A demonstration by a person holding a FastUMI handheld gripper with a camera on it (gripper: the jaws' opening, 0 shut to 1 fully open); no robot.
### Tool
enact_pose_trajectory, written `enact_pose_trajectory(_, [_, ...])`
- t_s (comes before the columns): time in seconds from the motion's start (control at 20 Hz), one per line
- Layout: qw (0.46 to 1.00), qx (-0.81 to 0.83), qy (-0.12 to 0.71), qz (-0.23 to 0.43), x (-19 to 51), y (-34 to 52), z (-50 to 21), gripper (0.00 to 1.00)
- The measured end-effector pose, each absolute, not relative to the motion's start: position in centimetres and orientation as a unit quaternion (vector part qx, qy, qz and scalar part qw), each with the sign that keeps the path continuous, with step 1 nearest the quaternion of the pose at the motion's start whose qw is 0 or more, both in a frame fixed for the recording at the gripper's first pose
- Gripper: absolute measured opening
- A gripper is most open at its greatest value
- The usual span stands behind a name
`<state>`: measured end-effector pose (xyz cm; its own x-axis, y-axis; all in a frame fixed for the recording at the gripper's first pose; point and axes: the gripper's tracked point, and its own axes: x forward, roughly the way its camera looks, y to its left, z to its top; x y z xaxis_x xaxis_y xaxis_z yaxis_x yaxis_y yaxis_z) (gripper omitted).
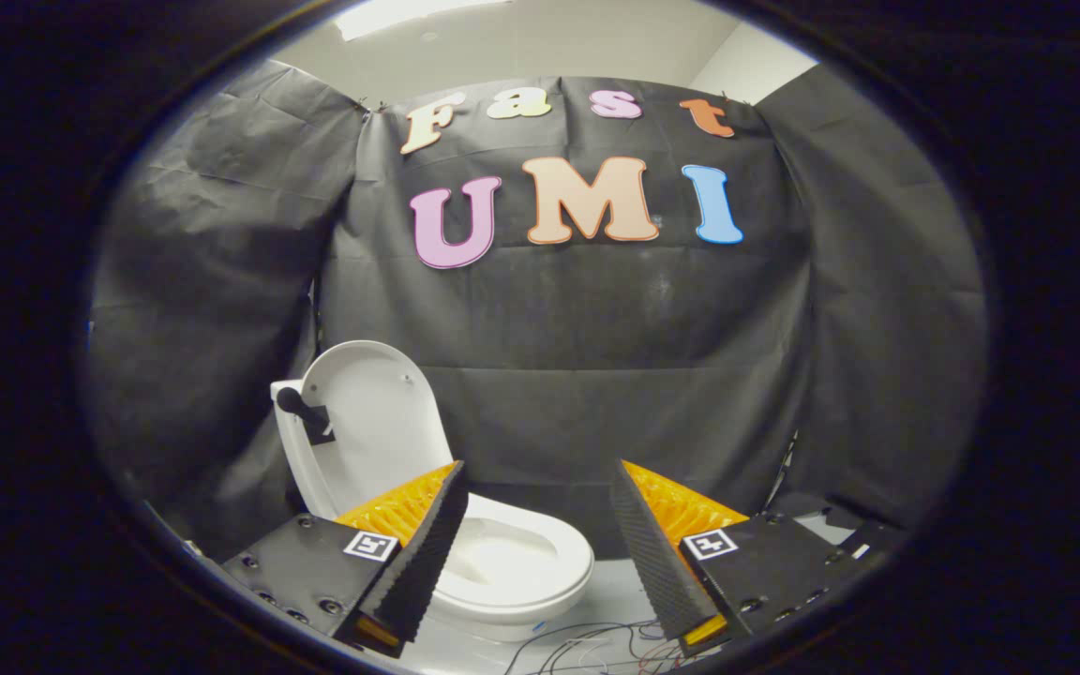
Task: Open the toilet lid.
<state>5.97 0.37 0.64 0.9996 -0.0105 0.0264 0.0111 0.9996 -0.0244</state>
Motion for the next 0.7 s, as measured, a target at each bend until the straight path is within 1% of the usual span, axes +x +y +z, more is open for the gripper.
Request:
enact_pose_trajectory(0.1, [0.999,-0.011,-0.039,-0.012,7.8,0.7,2.0,0.95])
enact_pose_trajectory(0.35, [0.991,0.048,-0.086,-0.088,11.3,1.7,2.6,0.94])
enact_pose_trajectory(0.45, [0.985,0.073,-0.085,-0.132,12.1,2.6,1.3,0.91])
enact_pose_trajectory(0.55, [0.980,0.098,-0.067,-0.160,12.9,4.5,-1.2,0.90])
enact_pose_trajectory(0.7, [0.974,0.159,-0.045,-0.158,14.1,9.1,-5.1,0.90])
